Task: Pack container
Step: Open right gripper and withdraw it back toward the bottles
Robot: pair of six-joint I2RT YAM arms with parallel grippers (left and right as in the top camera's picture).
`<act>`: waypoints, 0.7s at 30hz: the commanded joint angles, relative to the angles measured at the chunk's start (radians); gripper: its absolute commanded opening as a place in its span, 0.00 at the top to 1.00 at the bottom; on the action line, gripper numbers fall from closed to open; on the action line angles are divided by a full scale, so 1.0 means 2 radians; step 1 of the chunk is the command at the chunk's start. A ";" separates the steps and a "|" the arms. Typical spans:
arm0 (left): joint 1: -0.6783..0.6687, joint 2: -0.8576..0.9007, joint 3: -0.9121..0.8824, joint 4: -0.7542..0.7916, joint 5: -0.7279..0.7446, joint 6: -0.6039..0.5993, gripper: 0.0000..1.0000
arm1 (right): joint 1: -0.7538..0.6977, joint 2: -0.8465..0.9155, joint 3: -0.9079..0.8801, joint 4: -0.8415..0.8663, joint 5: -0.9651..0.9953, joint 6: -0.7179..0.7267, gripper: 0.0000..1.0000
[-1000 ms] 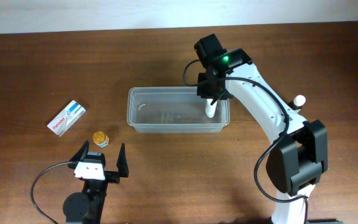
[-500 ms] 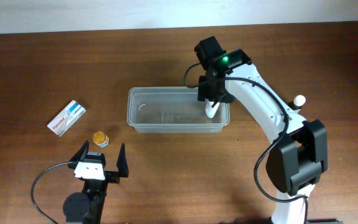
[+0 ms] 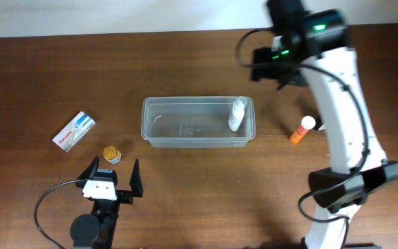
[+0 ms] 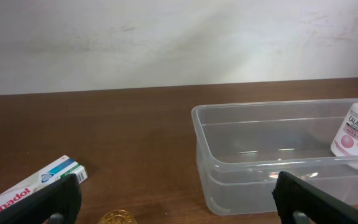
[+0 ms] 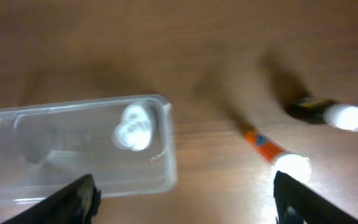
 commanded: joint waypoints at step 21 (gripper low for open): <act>-0.002 -0.003 -0.004 0.001 -0.004 0.006 0.01 | -0.274 -0.009 -0.041 -0.025 -0.075 -0.068 0.11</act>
